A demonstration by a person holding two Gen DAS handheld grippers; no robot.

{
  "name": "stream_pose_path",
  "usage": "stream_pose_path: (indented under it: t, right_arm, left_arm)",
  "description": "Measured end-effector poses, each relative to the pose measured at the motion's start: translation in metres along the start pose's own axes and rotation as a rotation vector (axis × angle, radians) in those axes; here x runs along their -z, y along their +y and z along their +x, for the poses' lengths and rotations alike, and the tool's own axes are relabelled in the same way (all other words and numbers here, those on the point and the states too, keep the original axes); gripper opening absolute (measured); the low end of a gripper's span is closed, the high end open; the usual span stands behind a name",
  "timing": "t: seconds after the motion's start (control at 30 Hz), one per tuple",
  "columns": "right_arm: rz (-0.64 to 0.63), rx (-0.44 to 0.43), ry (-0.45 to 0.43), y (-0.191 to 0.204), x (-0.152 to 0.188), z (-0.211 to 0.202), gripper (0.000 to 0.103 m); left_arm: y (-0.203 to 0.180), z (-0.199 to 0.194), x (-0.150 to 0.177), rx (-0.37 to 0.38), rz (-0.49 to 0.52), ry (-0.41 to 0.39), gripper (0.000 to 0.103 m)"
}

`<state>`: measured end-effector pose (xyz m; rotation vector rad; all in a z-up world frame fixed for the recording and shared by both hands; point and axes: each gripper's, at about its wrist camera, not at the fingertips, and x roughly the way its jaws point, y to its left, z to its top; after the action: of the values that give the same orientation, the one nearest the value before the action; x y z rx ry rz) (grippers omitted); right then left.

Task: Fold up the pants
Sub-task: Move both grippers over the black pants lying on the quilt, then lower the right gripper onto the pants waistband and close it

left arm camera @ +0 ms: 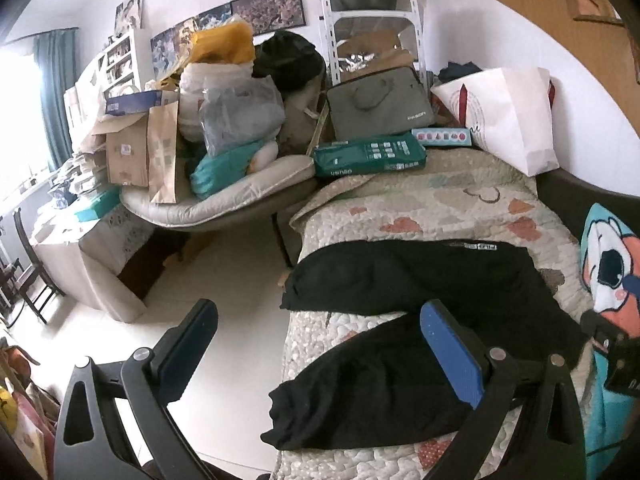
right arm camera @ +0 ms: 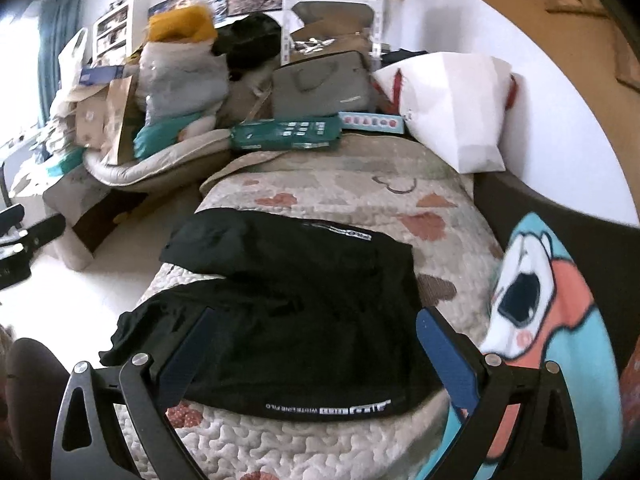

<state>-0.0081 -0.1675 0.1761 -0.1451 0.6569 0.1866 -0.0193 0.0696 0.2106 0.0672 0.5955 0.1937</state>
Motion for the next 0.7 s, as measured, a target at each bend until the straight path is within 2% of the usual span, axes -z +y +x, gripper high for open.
stream_pose_path:
  t: [0.37,0.7]
  right_arm:
    - [-0.025,-0.017,0.055,0.008,-0.016,0.03,0.102]
    - [-0.11,0.004,0.108,0.01,-0.037,0.06,0.102]
  left_arm:
    - [-0.011,0.027,0.008,0.017,-0.007,0.073,0.102]
    - [-0.009,0.064,0.007,0.035,-0.021,0.147,0.102]
